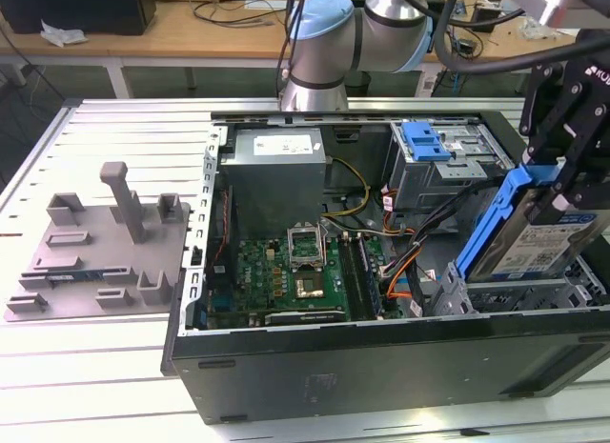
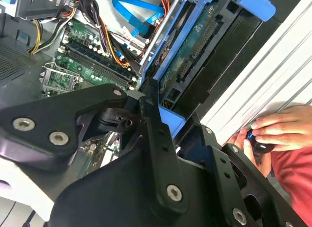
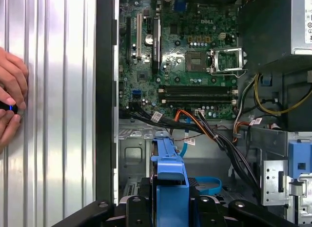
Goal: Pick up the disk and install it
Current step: 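Insert the disk into the insertion slot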
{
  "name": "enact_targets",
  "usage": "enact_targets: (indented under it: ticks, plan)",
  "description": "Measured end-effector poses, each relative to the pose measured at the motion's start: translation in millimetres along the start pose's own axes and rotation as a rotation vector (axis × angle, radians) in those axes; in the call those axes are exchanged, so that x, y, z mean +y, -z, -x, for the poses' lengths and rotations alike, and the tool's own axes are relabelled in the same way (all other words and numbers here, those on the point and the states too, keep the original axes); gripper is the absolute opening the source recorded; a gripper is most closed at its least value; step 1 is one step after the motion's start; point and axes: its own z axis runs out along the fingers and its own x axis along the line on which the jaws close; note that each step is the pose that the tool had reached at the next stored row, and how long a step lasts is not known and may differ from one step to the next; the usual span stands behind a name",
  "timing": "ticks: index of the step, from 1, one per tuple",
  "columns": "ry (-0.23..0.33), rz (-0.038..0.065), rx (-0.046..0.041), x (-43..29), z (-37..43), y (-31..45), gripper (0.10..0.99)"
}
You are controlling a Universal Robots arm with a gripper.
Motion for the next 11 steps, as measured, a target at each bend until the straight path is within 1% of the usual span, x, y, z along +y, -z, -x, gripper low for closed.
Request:
enact_targets:
  ticks: [3,11]
  plan:
    - [0.0,0.0,-0.0001,0.0,-0.3,-2.9,0.365]
    - [0.0,0.0,-0.0001,-0.3,-2.7,-16.2,0.365]
